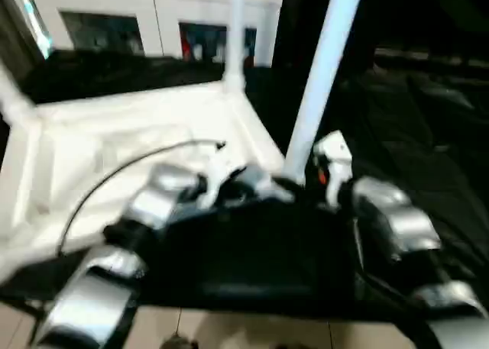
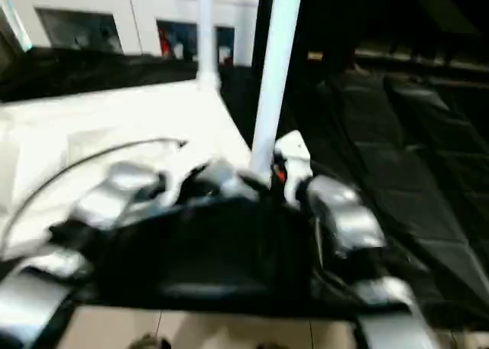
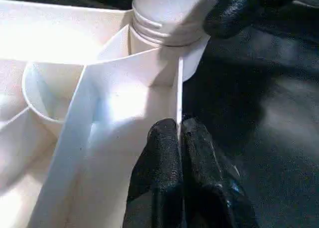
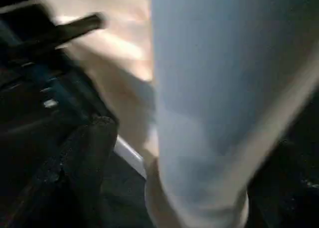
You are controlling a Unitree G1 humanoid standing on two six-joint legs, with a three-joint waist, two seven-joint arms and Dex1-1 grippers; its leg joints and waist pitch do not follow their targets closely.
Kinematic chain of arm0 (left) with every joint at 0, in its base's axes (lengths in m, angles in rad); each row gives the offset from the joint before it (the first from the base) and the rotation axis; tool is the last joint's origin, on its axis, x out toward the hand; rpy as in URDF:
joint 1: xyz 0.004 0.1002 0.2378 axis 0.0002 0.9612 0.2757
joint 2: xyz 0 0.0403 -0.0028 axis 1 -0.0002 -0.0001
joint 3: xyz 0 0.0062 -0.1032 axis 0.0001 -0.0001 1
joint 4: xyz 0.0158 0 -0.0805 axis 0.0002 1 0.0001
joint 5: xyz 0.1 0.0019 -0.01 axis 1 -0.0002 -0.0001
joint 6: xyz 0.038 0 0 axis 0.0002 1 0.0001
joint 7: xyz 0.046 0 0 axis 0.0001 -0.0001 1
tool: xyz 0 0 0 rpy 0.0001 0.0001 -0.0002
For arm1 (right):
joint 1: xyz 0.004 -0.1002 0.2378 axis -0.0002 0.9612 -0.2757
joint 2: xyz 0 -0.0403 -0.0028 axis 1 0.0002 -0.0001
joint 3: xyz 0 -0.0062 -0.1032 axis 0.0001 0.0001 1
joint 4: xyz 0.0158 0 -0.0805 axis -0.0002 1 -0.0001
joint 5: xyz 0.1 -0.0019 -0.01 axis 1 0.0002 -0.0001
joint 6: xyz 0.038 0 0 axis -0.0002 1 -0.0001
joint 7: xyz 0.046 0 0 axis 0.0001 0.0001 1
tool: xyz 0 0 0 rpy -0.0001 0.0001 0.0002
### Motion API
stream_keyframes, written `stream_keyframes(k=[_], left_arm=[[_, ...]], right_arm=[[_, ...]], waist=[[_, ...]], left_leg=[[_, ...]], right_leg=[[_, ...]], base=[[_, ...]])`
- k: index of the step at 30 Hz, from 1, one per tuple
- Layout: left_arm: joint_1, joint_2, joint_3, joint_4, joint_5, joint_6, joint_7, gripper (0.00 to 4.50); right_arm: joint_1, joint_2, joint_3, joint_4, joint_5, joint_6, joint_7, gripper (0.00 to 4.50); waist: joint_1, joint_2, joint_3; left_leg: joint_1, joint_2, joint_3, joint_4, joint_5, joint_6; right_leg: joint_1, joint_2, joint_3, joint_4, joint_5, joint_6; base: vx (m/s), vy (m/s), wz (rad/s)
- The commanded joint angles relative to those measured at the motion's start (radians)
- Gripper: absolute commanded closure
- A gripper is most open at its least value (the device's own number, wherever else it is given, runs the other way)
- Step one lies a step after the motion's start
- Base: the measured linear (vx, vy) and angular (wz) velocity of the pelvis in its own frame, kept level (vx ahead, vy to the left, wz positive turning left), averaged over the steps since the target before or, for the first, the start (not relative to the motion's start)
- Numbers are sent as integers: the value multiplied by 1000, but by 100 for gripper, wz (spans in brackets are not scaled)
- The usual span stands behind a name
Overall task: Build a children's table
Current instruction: Rotate leg to tighten
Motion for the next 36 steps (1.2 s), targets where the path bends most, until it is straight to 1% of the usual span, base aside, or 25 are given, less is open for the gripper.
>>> stream_keyframes(k=[1,3,5,7,8,9,10,11,12,13,17,19,21,22,24,28,33,36], left_arm=[[22,2,-26,-49,-47,-11,-97,450],[29,16,-27,-61,-51,-12,-115,450],[38,29,-25,-74,-56,-6,-133,450],[43,36,-24,-82,-58,-4,-140,450],[47,41,-23,-89,-60,-2,-144,450],[53,48,-22,-100,-62,4,-149,450],[56,52,-22,-107,-63,7,-152,450],[59,55,-22,-111,-64,8,-154,450],[59,56,-22,-111,-64,8,-154,450],[61,57,-22,-113,-64,8,-154,450],[63,56,-19,-119,-62,10,-152,450],[60,53,-19,-116,-60,8,-150,450],[60,53,-19,-115,-60,8,-148,450],[60,54,-19,-116,-59,8,-148,450],[60,55,-19,-118,-60,9,-147,450],[60,59,-19,-119,-61,10,-147,450],[61,64,-18,-117,-60,11,-148,450],[62,63,-11,-116,-63,11,-139,450]], right_arm=[[8,-39,10,-48,27,19,69,48],[14,-53,11,-59,32,17,95,48],[21,-67,12,-74,37,23,120,48],[26,-75,15,-83,37,22,133,48],[31,-82,20,-92,38,23,143,63],[39,-96,30,-104,37,30,164,81],[42,-103,36,-109,37,34,175,81],[45,-108,41,-112,37,36,183,81],[45,-108,43,-112,36,36,184,87],[46,-111,46,-111,34,34,186,116],[47,-112,50,-108,19,27,190,130],[46,-114,51,-105,16,24,189,156],[47,-118,53,-104,14,20,191,164],[48,-120,54,-103,12,17,192,175],[49,-126,58,-100,8,13,195,199],[51,-129,59,-98,5,11,199,231],[54,-129,59,-98,7,10,201,247],[60,-111,49,-85,20,12,184,250]], waist=[[3,-4,-67],[6,-4,-67],[9,-4,-65],[11,-6,-66],[12,-4,-67],[13,-6,-68],[15,-6,-68],[15,-9,-71],[17,-8,-71],[16,-8,-71],[17,-8,-74],[17,-8,-74],[17,-8,-74],[18,-7,-74],[19,-8,-74],[19,-7,-73],[19,-8,-73],[19,-8,-72]], left_leg=[[19,16,4,-70,-261,46],[21,15,7,-68,-264,41],[21,16,6,-70,-279,33],[21,17,5,-71,-281,28],[22,16,5,-70,-275,26],[21,15,6,-69,-264,27],[21,15,6,-68,-259,29],[20,15,6,-68,-253,31],[20,15,7,-66,-243,33],[19,14,7,-66,-239,34],[20,14,8,-64,-232,35],[20,13,8,-63,-225,36],[19,13,8,-62,-220,38],[21,13,8,-61,-218,40],[20,12,8,-61,-216,41],[20,12,8,-60,-224,40],[20,12,8,-60,-225,40],[19,12,7,-60,-231,39]], right_leg=[[48,-29,13,-63,-165,-238],[45,-28,14,-64,-176,-240],[44,-32,15,-66,-205,-234],[45,-33,16,-66,-219,-225],[44,-33,15,-66,-214,-223],[44,-31,15,-64,-199,-225],[46,-30,15,-63,-188,-226],[47,-32,15,-62,-184,-227],[47,-32,15,-60,-175,-230],[47,-32,15,-60,-172,-231],[47,-32,14,-59,-174,-232],[48,-31,14,-58,-161,-235],[48,-30,14,-57,-154,-236],[48,-30,14,-57,-149,-239],[49,-30,14,-56,-147,-239],[49,-30,14,-57,-158,-238],[48,-29,14,-56,-157,-239],[48,-30,14,-57,-171,-236]], base=[[0,0,0],[0,0,0],[0,0,0],[0,0,0],[0,0,0],[0,0,0],[0,0,0],[0,0,0],[0,0,0],[0,0,0],[0,0,0],[0,0,0],[0,0,0],[0,0,0],[0,0,0],[0,0,0],[0,0,0],[0,0,0]])
